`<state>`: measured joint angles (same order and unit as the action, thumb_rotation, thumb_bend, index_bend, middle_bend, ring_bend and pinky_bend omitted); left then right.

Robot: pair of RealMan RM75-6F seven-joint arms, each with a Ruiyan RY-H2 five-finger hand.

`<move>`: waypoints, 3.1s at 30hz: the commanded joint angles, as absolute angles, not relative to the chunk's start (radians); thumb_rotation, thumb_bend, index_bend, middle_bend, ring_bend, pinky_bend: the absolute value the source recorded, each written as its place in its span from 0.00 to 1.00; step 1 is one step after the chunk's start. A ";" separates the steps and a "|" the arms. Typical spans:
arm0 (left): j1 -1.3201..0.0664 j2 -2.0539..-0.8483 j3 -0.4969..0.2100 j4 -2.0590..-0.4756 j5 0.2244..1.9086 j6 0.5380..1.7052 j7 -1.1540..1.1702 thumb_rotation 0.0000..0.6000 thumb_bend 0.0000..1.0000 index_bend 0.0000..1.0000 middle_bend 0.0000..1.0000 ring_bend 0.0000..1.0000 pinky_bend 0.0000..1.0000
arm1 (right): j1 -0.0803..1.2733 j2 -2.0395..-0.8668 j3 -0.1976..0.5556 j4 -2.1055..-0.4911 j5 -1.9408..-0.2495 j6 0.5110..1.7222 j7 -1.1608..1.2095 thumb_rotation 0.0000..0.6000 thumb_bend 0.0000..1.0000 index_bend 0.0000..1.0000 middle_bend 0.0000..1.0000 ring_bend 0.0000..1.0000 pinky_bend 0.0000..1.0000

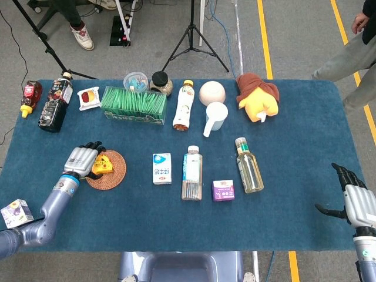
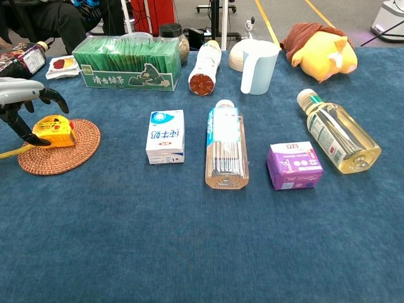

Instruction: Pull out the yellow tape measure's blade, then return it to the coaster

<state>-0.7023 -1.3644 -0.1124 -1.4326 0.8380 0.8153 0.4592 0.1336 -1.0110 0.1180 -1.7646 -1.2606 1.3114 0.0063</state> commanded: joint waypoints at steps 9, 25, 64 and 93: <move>-0.706 -1.368 -0.108 -1.420 0.855 0.806 0.409 0.97 0.21 0.24 0.13 0.15 0.26 | 0.126 -1.000 0.124 -1.774 -1.249 1.323 0.008 0.88 0.14 0.00 0.13 0.12 0.19; -0.707 -1.367 -0.085 -1.393 0.874 0.781 0.367 0.99 0.36 0.42 0.31 0.35 0.43 | 0.129 -1.005 0.126 -1.781 -1.245 1.317 0.011 0.89 0.14 0.00 0.13 0.12 0.19; -0.882 -1.086 -0.218 -1.691 1.205 0.646 0.119 0.99 0.43 0.54 0.45 0.46 0.56 | 0.199 -0.992 0.168 -1.966 -1.363 1.271 0.209 0.88 0.14 0.00 0.16 0.17 0.25; -1.236 -1.161 -0.189 -1.732 0.764 0.590 0.293 0.99 0.43 0.54 0.47 0.49 0.55 | 0.407 -1.382 0.284 -2.018 -1.088 1.251 -0.024 0.88 0.13 0.00 0.09 0.10 0.22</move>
